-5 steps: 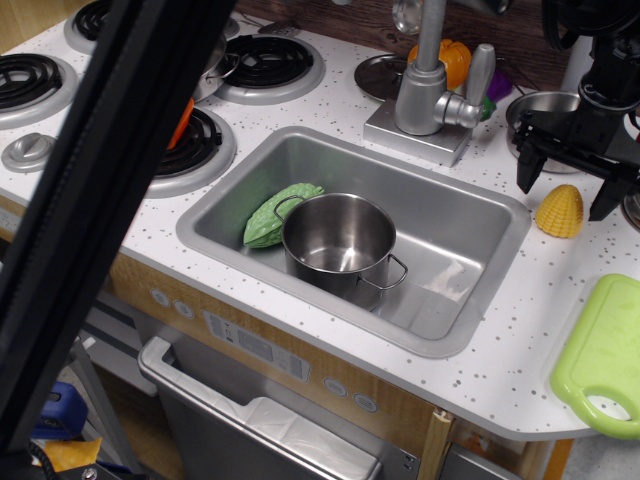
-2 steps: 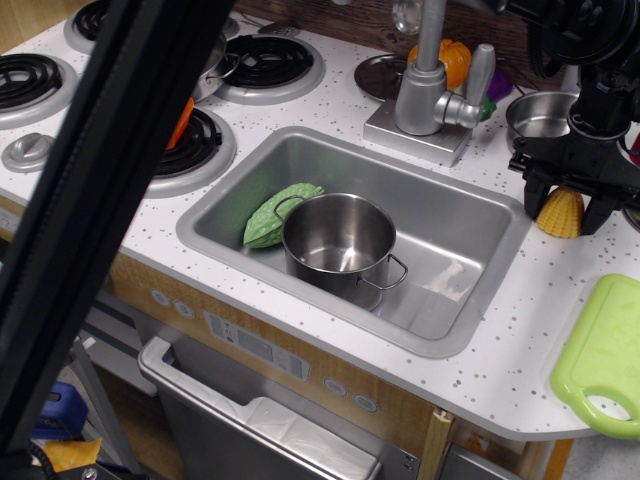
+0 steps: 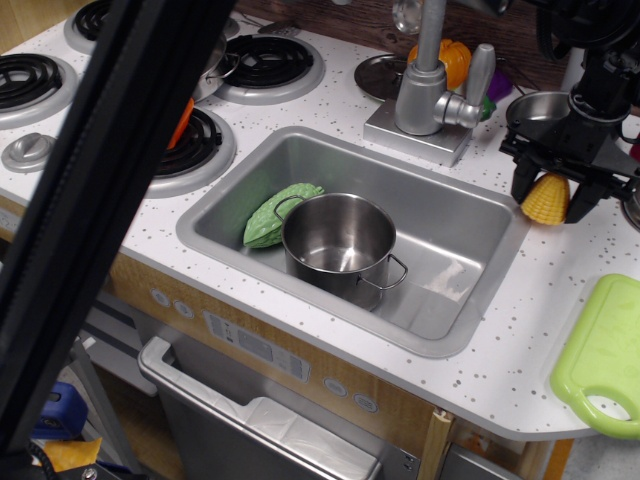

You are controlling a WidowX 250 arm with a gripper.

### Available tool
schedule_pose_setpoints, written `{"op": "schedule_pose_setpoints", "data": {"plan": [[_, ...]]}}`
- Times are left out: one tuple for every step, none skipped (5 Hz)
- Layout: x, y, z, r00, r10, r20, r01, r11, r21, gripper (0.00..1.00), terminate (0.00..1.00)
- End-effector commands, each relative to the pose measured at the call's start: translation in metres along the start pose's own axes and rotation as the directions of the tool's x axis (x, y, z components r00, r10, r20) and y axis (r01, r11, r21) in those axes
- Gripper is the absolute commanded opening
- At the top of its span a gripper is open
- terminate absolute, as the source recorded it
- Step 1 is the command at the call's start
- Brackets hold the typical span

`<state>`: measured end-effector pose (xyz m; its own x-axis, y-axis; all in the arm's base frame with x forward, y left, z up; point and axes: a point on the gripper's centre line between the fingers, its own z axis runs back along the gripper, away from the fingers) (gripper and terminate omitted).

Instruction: Put corn in pot which is in sink

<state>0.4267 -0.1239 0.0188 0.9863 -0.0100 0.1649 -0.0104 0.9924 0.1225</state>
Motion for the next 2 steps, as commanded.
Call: {"op": "schedule_pose_setpoints", "data": {"plan": [[0.003, 0.026, 0.061, 0.998, -0.044, 0.042, 0.043, 0.998, 0.036, 0.0, 0.0], [-0.018, 0.053, 0.061, 0.998, -0.057, 0.034, 0.058, 0.998, -0.013, 0.0, 0.0]]}}
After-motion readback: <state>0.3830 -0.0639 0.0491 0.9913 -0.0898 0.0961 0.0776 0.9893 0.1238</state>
